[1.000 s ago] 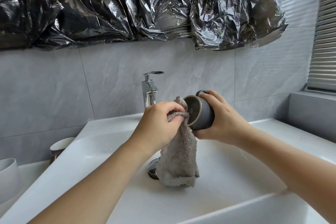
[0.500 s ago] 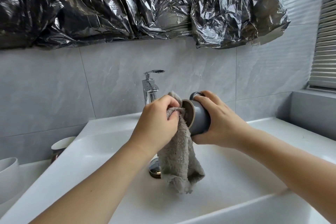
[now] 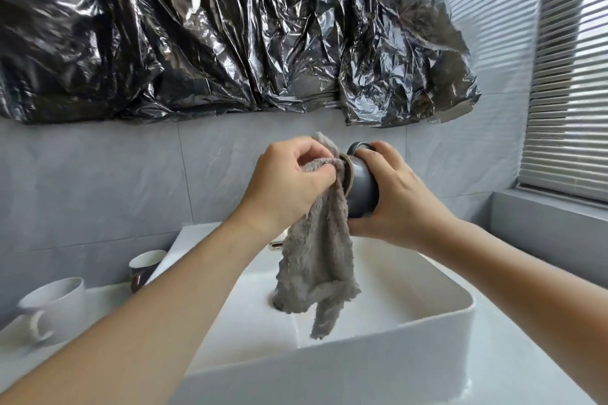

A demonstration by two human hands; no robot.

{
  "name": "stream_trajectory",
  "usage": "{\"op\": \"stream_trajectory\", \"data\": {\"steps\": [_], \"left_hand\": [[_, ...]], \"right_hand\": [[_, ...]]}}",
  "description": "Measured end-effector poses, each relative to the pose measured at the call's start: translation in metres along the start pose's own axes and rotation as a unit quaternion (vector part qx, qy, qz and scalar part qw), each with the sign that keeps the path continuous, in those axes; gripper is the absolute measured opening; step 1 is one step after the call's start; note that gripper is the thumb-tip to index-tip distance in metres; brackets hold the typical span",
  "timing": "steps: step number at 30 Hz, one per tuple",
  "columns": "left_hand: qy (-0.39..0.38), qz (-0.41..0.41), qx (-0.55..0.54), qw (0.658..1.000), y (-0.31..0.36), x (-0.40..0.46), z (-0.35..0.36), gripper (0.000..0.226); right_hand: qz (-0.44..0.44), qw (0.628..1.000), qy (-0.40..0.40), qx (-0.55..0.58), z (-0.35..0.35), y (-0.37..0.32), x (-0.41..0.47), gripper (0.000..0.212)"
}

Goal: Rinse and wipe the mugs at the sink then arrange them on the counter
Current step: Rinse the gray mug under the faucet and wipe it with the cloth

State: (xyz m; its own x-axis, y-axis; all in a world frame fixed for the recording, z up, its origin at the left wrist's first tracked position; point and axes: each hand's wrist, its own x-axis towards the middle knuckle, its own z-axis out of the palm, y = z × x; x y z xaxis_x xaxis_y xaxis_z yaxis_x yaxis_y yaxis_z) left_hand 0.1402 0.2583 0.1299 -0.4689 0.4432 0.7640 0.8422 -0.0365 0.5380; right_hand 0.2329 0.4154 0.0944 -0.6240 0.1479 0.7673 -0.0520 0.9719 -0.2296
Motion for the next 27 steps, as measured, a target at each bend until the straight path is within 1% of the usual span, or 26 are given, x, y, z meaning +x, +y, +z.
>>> {"op": "stream_trajectory", "data": {"steps": [3, 7, 9, 11, 13, 14, 15, 16, 17, 18, 19, 20, 21, 22, 23, 25, 27], "left_hand": [[0.029, -0.016, 0.008, 0.999, 0.044, 0.000, -0.023, 0.004], [0.041, -0.041, 0.057, 0.997, 0.078, -0.031, -0.051, 0.003], [0.032, -0.061, 0.080, 0.994, 0.082, -0.062, -0.061, 0.003], [0.006, -0.090, 0.092, 0.992, 0.078, -0.103, -0.064, 0.007], [-0.036, -0.122, 0.109, 0.986, 0.069, -0.151, -0.058, 0.010], [-0.067, -0.142, 0.126, 0.980, 0.061, -0.175, -0.053, 0.012], [-0.118, -0.164, 0.155, 0.967, 0.053, -0.197, -0.047, 0.014], [-0.189, -0.183, 0.197, 0.944, 0.046, -0.216, -0.041, 0.019], [-0.261, -0.198, 0.245, 0.912, 0.041, -0.230, -0.037, 0.024], [-0.305, -0.208, 0.281, 0.886, 0.040, -0.237, -0.035, 0.030], [-0.309, -0.214, 0.290, 0.880, 0.044, -0.237, -0.033, 0.034], [-0.290, -0.213, 0.275, 0.892, 0.052, -0.231, -0.032, 0.034], [-0.261, -0.209, 0.241, 0.911, 0.062, -0.221, -0.030, 0.032], [-0.233, -0.209, 0.190, 0.931, 0.073, -0.210, -0.026, 0.027], [-0.221, -0.219, 0.131, 0.941, 0.085, -0.198, -0.022, 0.023], [-0.240, -0.248, 0.049, 0.937, 0.104, -0.183, -0.012, 0.019], [-0.278, -0.275, 0.016, 0.920, 0.112, -0.176, 0.000, 0.019]], "right_hand": [[-0.014, 1.000, 0.011, -0.025, -0.039, -0.034, -0.005, 0.101], [-0.054, 0.993, -0.025, -0.105, -0.078, -0.062, -0.033, 0.096], [-0.053, 0.990, -0.049, -0.122, -0.088, -0.070, -0.055, 0.096], [-0.042, 0.989, -0.068, -0.122, -0.094, -0.075, -0.081, 0.094], [-0.028, 0.987, -0.098, -0.122, -0.098, -0.077, -0.109, 0.094], [-0.024, 0.985, -0.114, -0.125, -0.098, -0.077, -0.121, 0.094], [-0.028, 0.983, -0.127, -0.133, -0.098, -0.077, -0.134, 0.093], [-0.036, 0.979, -0.137, -0.145, -0.097, -0.076, -0.147, 0.092], [-0.048, 0.975, -0.146, -0.162, -0.096, -0.075, -0.158, 0.090], [-0.062, 0.970, -0.153, -0.180, -0.095, -0.075, -0.169, 0.087], [-0.075, 0.964, -0.162, -0.196, -0.096, -0.074, -0.178, 0.084], [-0.085, 0.959, -0.170, -0.212, -0.098, -0.073, -0.186, 0.082], [-0.089, 0.954, -0.178, -0.224, -0.101, -0.072, -0.192, 0.081], [-0.091, 0.951, -0.182, -0.234, -0.103, -0.071, -0.197, 0.080], [-0.092, 0.948, -0.184, -0.241, -0.106, -0.069, -0.201, 0.081], [-0.089, 0.945, -0.192, -0.251, -0.111, -0.064, -0.207, 0.082], [-0.082, 0.940, -0.207, -0.257, -0.114, -0.059, -0.212, 0.084]]}}
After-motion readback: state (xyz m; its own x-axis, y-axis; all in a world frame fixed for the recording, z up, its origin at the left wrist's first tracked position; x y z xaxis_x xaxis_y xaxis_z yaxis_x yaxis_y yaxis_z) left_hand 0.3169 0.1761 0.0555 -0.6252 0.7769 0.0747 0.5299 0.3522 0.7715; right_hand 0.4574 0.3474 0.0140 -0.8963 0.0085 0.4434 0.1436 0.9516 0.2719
